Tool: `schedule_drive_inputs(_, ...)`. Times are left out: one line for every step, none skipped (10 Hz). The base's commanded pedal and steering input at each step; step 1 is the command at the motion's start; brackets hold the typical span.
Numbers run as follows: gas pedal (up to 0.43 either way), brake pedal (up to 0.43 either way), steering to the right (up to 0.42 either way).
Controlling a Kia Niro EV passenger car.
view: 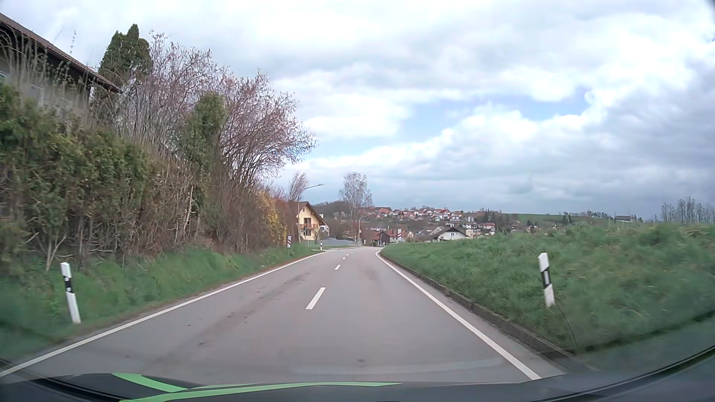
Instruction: Follow the waypoints while adhering to traffic rules and regulations
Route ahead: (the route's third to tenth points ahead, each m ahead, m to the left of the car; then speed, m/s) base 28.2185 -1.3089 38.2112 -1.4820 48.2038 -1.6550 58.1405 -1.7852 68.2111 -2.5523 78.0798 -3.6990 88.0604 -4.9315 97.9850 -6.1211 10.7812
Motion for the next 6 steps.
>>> schedule_drive_inputs(0.067, 0.000, 0.000)
schedule_drive_inputs(0.067, 0.000, 0.001)
schedule_drive_inputs(0.067, 0.000, 0.001)
schedule_drive_inputs(0.067, 0.000, 0.001)
schedule_drive_inputs(0.067, 0.000, 0.002)
schedule_drive_inputs(0.067, 0.000, 0.005)
